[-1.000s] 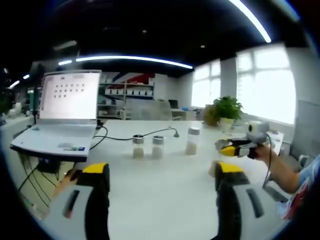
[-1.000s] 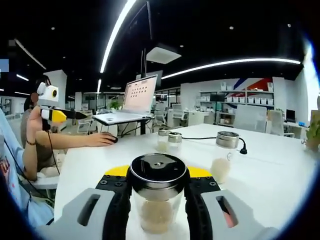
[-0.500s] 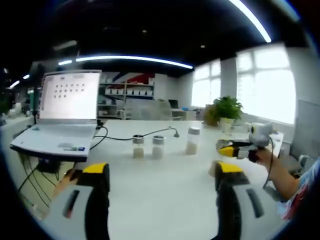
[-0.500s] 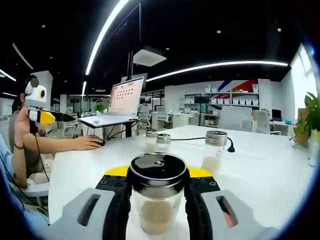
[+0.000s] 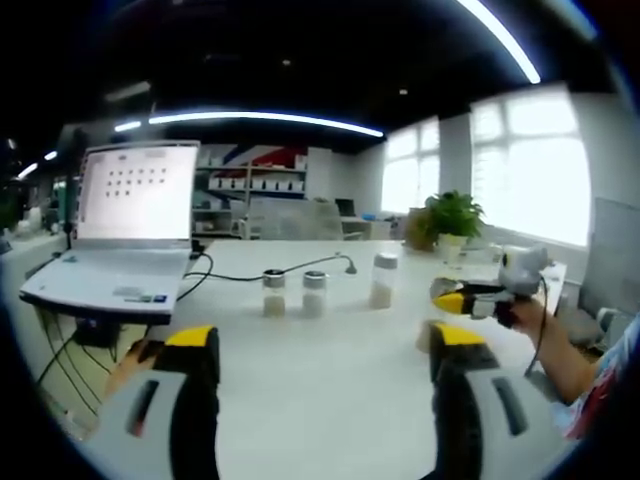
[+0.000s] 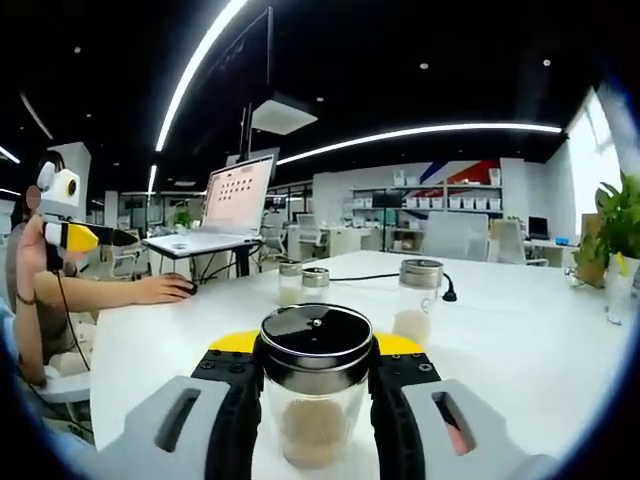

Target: Rotate the seasoning bottle until the label or dispensing opening points toward the visible target arrow and the bottle remains upright within the marked orientation range

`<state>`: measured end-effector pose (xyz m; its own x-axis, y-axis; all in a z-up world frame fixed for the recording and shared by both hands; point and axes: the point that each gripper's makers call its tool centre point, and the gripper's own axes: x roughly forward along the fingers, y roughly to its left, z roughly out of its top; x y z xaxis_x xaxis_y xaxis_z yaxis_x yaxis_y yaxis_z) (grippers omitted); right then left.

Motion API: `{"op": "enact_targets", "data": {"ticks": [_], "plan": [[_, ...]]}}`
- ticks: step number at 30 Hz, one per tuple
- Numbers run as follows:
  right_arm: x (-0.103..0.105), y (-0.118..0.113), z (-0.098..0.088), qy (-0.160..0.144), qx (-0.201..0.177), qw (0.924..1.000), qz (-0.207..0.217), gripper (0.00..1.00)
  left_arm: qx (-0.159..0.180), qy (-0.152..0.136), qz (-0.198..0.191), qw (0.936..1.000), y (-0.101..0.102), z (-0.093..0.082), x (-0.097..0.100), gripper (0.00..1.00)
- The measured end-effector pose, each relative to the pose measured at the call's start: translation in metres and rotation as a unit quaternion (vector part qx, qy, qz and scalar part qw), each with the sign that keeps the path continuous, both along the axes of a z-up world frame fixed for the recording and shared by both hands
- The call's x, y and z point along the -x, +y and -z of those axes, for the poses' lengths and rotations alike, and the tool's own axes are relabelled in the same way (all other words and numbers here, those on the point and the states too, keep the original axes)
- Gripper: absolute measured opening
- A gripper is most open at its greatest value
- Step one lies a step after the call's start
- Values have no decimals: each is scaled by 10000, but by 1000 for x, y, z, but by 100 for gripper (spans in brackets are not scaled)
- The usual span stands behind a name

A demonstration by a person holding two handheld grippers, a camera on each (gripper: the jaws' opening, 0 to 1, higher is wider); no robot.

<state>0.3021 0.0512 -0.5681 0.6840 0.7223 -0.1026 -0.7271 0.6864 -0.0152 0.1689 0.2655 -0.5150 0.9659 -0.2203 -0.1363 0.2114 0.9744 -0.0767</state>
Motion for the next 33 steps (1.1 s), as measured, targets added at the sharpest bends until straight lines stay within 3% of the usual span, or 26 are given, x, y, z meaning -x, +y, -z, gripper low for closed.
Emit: {"op": "enact_targets", "data": {"ticks": [11,33], "plan": [[-2,-4,0,-32,-17,9995,302,40,18,-13,-22,10000,0,0,1,92],[-4,-5,2,-5,-55,9995,309,40,10,46,-22,10000,1,2,0,92]]}}
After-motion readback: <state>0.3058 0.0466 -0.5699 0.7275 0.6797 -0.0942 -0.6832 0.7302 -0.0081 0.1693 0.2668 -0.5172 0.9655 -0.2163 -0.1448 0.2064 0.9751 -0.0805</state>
